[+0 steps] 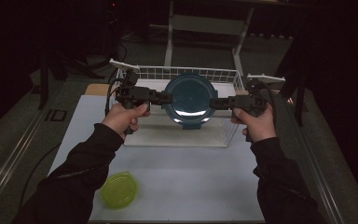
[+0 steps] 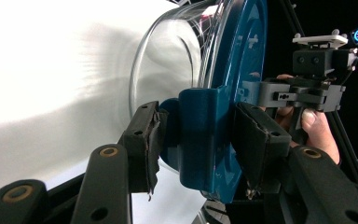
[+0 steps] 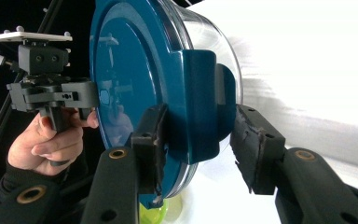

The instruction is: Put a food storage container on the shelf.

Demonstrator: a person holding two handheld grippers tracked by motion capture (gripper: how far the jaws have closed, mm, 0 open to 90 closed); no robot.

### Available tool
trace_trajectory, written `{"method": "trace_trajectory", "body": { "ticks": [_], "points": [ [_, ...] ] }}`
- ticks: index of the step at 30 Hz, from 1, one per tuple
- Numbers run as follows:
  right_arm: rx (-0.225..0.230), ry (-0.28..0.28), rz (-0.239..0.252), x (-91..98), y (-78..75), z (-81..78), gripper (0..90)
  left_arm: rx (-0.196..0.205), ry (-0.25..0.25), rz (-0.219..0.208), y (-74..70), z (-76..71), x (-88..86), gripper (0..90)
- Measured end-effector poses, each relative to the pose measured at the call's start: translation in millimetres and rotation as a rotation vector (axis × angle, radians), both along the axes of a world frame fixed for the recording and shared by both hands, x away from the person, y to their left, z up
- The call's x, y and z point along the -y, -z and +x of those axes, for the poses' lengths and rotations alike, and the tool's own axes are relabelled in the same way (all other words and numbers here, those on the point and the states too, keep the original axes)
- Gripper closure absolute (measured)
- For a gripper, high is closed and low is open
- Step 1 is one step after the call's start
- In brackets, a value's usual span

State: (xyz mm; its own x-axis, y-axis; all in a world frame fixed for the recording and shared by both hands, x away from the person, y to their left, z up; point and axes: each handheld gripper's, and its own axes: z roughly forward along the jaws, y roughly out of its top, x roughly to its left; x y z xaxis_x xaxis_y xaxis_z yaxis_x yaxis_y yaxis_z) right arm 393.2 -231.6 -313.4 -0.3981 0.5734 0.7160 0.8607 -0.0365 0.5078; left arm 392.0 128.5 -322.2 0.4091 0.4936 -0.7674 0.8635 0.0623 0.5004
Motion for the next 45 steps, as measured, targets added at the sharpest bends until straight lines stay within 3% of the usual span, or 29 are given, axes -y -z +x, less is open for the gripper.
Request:
{"method": "trace_trajectory", "body": {
  "ticks": [9, 15, 28, 33, 36, 45],
  "points": [
    [-0.009, 0.024, -0.008, -5.6, -1.4, 12.8, 55.2, -0.001, -0.016, -0.023, 1.7, 14.6, -3.5, 50.9],
    [-0.026, 0.036, -0.018, -8.5, -3.3, 15.0, 53.7, -0.033, -0.017, -0.079, 9.3, 25.8, -7.7, 50.5],
    [-0.1, 0.068, 0.039, -7.1, 5.7, 29.0, 49.8, -0.083, -0.051, -0.121, 19.5, 36.8, -7.5, 47.4],
    [-0.122, 0.073, 0.057, -8.0, 10.5, 35.8, 46.2, -0.093, -0.066, -0.127, 23.5, 39.3, -6.8, 44.0],
    [-0.13, 0.065, 0.067, -7.2, 12.3, 37.9, 46.0, -0.092, -0.064, -0.108, 21.4, 39.0, -5.8, 43.4],
    [-0.105, 0.026, -0.005, -9.3, 5.8, 36.4, 41.4, -0.067, -0.079, -0.06, 16.1, 36.8, -2.3, 41.3]
  ]
}}
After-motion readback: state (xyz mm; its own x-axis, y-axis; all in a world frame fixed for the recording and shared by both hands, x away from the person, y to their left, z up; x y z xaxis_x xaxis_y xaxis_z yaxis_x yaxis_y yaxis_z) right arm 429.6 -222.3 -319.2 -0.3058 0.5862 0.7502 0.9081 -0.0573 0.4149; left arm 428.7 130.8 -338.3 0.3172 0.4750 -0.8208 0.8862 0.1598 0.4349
